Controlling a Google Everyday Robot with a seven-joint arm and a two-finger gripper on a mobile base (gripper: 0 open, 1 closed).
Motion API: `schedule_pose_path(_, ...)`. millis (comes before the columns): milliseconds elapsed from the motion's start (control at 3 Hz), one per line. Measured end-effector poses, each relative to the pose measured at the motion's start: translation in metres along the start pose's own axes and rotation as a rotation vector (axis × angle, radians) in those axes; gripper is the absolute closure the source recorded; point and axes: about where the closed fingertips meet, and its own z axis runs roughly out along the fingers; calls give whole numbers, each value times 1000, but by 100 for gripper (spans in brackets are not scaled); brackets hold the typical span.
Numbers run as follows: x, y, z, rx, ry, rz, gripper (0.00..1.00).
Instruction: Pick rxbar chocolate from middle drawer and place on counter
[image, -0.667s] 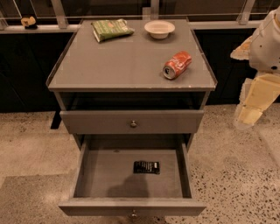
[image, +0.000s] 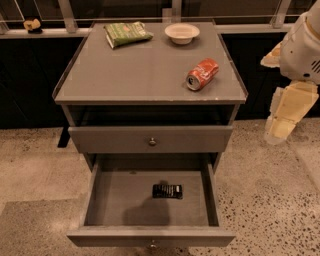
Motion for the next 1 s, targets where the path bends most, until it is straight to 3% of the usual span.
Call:
schedule_pose_path(333, 12, -1, 21, -36, 12, 4, 0)
schedule_pose_path(667, 32, 15, 51, -85, 19, 21, 0)
schedule_pose_path(1000, 55, 39, 87, -171, -11, 46, 0)
